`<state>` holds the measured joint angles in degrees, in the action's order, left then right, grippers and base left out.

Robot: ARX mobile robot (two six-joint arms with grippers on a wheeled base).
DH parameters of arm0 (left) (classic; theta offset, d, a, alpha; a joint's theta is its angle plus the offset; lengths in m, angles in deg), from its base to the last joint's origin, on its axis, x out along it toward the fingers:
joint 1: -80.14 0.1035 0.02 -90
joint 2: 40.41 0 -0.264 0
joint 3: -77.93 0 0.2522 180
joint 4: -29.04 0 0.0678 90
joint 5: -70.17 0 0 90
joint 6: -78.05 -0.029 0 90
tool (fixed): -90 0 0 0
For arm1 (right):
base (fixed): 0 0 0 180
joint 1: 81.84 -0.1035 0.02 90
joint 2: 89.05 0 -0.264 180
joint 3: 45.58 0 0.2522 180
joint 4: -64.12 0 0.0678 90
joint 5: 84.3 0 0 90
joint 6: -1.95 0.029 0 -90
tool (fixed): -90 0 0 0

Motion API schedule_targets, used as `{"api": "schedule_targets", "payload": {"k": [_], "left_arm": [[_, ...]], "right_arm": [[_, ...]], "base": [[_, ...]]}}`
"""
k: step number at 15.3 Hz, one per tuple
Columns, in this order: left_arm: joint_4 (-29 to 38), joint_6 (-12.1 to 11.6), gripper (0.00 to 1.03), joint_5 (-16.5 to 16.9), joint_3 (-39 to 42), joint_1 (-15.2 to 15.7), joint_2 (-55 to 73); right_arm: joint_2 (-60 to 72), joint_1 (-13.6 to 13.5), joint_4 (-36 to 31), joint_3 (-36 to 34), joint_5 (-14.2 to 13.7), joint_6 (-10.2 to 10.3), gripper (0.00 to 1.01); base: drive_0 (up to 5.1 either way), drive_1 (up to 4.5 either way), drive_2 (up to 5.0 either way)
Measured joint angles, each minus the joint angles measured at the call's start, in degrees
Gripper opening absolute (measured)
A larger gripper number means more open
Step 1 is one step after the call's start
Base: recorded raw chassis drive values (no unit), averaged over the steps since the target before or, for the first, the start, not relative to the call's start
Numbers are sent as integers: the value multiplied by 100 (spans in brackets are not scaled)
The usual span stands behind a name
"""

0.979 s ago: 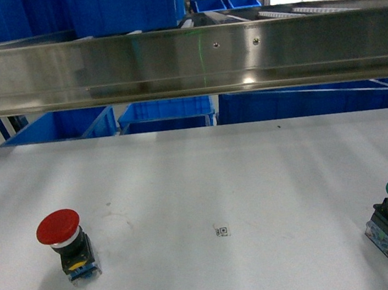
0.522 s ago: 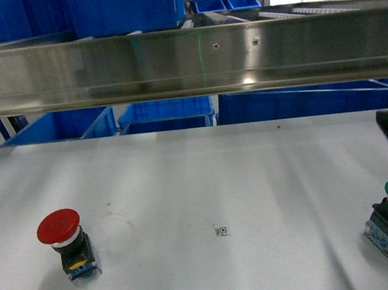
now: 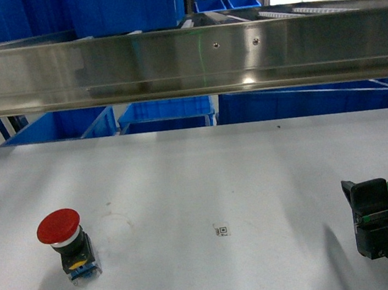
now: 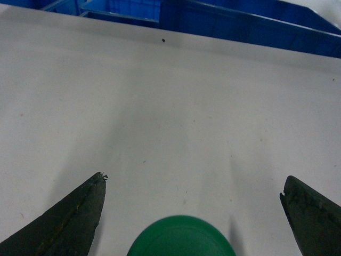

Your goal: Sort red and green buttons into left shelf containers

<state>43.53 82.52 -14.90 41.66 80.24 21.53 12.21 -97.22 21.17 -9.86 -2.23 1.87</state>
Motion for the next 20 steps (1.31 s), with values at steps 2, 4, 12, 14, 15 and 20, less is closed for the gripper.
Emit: {"api": "schedule_targets", "payload": {"k": [2, 4, 12, 14, 15, 20], "left_arm": [[2, -2, 98, 0, 0, 0, 0], [2, 0, 98, 0, 0, 0, 0], [2, -2, 98, 0, 0, 0, 0], [2, -2, 98, 0, 0, 0, 0], [2, 0, 98, 0, 0, 0, 0], [2, 0, 98, 0, 0, 0, 0]], "right_arm": [[238, -2, -229, -87, 2, 28, 98], [590, 15, -612, -94, 76, 122, 98], [850, 94, -846, 39, 197, 452, 54], [850, 74, -804, 42, 195, 455, 33], [844, 74, -789, 42, 197, 457, 28], [-437, 133, 181, -44, 417, 505, 28]], "base": [[0, 0, 0], [0, 0, 0], [0, 0, 0], [0, 0, 0], [0, 0, 0], [0, 0, 0]]}}
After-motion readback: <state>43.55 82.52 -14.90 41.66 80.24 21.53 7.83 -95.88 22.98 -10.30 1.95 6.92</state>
